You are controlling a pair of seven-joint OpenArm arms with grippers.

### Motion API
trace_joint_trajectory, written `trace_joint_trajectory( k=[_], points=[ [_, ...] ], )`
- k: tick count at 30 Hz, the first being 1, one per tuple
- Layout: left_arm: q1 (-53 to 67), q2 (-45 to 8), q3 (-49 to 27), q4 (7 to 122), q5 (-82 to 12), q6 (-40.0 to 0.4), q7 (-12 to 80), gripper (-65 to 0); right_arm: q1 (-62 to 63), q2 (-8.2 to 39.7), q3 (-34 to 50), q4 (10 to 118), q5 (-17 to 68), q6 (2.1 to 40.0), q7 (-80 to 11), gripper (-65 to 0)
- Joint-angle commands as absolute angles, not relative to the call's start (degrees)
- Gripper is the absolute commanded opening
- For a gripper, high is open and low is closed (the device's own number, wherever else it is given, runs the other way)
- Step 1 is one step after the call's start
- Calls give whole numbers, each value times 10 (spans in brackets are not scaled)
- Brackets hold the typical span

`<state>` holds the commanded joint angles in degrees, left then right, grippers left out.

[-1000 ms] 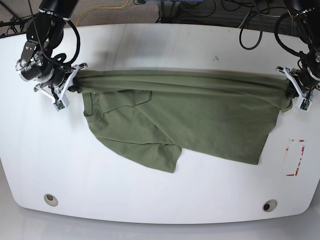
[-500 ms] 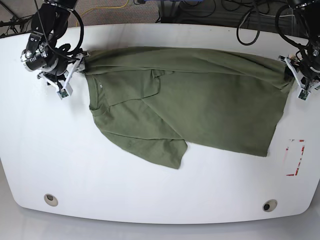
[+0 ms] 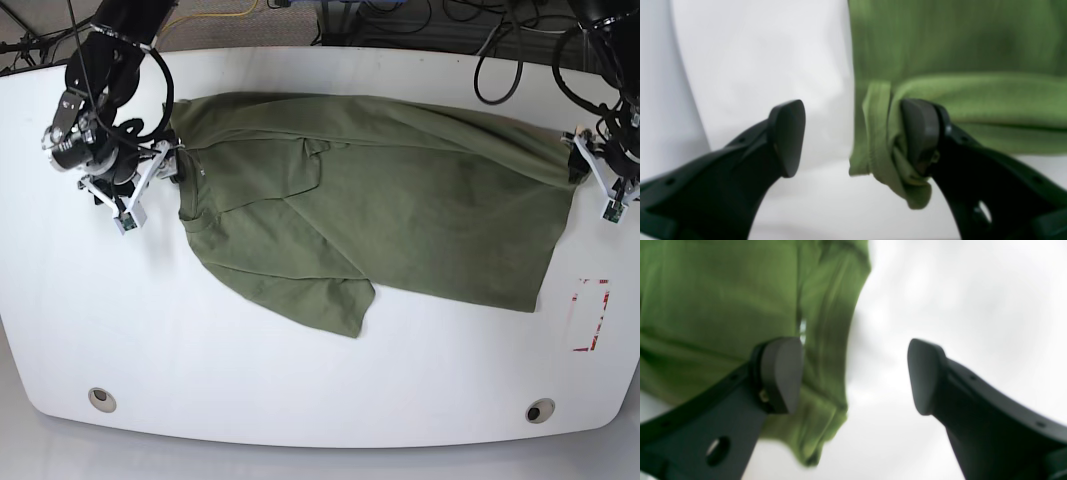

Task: Fold the T-shirt properly
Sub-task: 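Release the shirt and move the right gripper onto the shirt's side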

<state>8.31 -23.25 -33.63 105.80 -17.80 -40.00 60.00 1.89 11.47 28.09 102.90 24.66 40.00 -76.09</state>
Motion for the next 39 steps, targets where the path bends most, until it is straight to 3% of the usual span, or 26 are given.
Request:
trace_joint_trajectory(
  k=[8,12,20,26,39],
  points=[
    [73,-236,-365,1058,-259,-400,677,-249,80,116,280,960,246,400,-760,-193],
    [72,-236,-367,1058,-285,-400,702,-247,111,113,280,928,246,400,-758,-155],
    [85,-238,-376,1060,-371,-400,752,-251,155,117,248,833,246,400,-692,-125],
    [59,-246,-434,1056,-333,-400,742,-251,178,119,212,748,246,400,-632,-125],
    [-36,-245,-425,962,-131,-400,623,-250,222,110,145,630,246,400,-559,-127]
  ],
)
